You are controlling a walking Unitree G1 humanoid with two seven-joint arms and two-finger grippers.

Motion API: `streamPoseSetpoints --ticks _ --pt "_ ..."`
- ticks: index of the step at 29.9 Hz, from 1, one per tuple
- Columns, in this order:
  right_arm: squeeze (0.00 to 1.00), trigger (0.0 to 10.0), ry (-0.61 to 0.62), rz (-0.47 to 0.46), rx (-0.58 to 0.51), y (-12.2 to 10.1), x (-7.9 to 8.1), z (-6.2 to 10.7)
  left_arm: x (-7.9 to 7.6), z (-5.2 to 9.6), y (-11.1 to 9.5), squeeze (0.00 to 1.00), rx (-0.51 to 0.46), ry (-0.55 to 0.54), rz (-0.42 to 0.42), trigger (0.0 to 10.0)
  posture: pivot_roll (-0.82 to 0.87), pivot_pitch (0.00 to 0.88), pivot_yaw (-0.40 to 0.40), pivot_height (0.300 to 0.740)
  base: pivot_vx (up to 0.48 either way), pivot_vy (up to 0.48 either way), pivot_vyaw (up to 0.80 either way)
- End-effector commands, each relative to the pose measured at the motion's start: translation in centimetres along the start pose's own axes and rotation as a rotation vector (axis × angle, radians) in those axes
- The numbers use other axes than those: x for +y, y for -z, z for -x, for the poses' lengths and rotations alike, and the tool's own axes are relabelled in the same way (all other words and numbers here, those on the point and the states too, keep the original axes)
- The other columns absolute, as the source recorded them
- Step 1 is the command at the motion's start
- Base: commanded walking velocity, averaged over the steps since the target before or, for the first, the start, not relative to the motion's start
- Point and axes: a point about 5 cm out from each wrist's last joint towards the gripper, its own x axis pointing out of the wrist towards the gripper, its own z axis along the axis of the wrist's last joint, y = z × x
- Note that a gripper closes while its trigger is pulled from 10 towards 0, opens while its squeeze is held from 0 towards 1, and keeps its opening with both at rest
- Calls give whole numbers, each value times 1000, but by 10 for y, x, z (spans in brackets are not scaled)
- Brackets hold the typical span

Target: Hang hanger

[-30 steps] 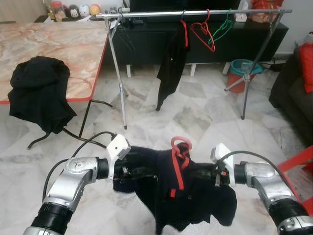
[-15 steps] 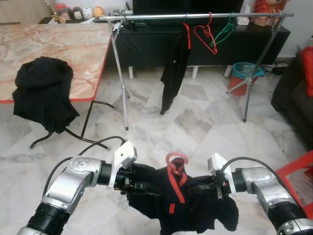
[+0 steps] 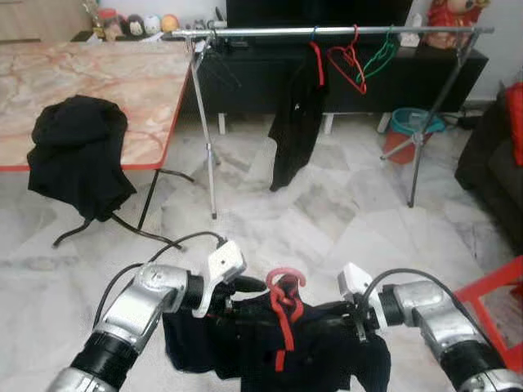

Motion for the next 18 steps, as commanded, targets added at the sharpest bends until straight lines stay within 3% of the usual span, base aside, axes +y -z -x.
streamPoseSetpoints --ticks 1,3,5,6,7,8,9,10,12,15,16,17,18 --pt "0 10000 -12 54 -19 -14 -3 -1 -3 0 -1 0 18 27 -16 10000 51 0 -43 740 0 0 0" --pt "0 10000 -11 56 -21 -14 -4 -1 -3 -1 0 0 21 27 -14 10000 51 0 -43 740 0 0 0" --pt "0 10000 -3 61 -26 -16 -5 -2 -5 -4 1 0 27 41 -7 7882 48 0 -43 740 0 0 0" --pt "0 10000 -1 61 -26 -17 -5 -2 -6 -5 1 0 28 46 -6 7882 48 0 -43 740 0 0 0" --pt "0 10000 1 62 -27 -17 -5 -2 -7 -6 1 0 34 63 -9 4667 48 0 -43 740 0 0 0" --pt "0 10000 4 62 -29 -17 -5 -2 -8 -7 1 0 39 73 -14 4824 48 0 -43 740 0 0 0" --pt "0 10000 6 62 -32 -18 -6 -2 -8 -7 2 0 43 78 -18 7373 48 0 -43 740 0 0 0" --pt "0 10000 7 62 -33 -18 -6 -2 -9 -7 2 0 46 79 -20 7373 48 0 -43 740 0 0 0" --pt "0 10000 8 63 -37 -20 -6 -2 -8 -8 3 0 51 78 -21 8431 45 0 -41 740 0 0 0" --pt "0 10000 9 69 -45 -23 -7 -3 -8 -10 3 0 58 83 -19 7725 44 0 -41 740 0 0 0" --pt "0 10000 10 70 -46 -23 -7 -3 -9 -10 3 0 57 84 -16 7137 44 0 -41 740 0 0 0" --pt "0 10000 10 70 -48 -23 -7 -4 -9 -12 4 0 55 84 -13 5490 44 0 -41 740 0 0 0" --pt "0 10000 10 70 -48 -23 -7 -4 -9 -12 4 0 55 84 -13 5490 44 0 -41 740 0 0 0"
